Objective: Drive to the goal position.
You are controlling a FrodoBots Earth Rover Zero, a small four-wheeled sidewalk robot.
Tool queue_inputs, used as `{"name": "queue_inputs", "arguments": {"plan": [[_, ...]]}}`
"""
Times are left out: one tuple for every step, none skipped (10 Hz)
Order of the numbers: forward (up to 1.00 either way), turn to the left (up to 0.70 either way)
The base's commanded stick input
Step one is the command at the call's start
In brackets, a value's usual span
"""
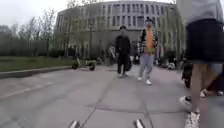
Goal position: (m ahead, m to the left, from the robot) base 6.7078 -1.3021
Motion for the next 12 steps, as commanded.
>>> {"name": "queue_inputs", "arguments": {"plan": [[0.85, -0.03], [0.85, -0.03], [0.85, -0.03], [0.85, -0.03], [0.85, -0.03], [0.85, -0.03], [0.85, -0.03], [0.85, -0.03], [0.85, -0.03], [0.85, -0.03], [0.85, -0.03], [0.85, -0.03]]}}
